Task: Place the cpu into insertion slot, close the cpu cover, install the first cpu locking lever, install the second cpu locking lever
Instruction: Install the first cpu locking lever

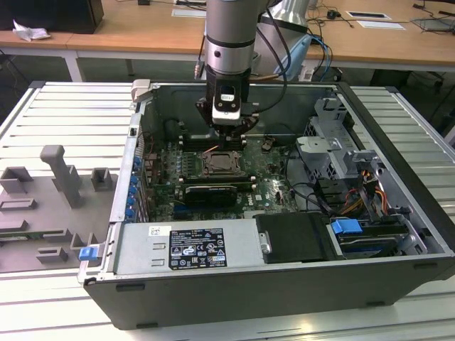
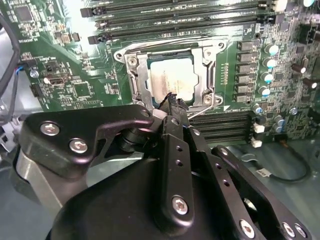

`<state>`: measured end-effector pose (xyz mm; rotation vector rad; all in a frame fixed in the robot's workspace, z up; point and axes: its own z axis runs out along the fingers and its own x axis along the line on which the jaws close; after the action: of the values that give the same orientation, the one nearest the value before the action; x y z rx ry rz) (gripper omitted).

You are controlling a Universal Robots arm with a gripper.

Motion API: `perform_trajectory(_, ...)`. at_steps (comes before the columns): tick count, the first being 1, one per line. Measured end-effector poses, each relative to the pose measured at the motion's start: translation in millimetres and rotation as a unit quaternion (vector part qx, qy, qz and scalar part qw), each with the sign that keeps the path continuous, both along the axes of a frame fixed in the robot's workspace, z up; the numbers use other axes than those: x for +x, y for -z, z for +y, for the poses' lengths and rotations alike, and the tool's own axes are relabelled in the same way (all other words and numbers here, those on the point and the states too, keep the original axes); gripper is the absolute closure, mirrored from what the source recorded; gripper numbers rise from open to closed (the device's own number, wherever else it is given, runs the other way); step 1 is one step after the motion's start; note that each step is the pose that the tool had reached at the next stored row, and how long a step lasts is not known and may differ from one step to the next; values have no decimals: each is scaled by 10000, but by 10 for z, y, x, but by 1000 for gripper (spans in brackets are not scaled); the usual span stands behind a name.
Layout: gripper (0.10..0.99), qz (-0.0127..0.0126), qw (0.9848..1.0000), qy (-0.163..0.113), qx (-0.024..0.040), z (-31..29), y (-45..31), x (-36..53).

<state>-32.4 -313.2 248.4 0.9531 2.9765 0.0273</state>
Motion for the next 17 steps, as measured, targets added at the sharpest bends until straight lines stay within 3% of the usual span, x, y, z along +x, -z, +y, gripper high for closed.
perform_trajectory(17,980,0,9978,-660,0,0,0,1)
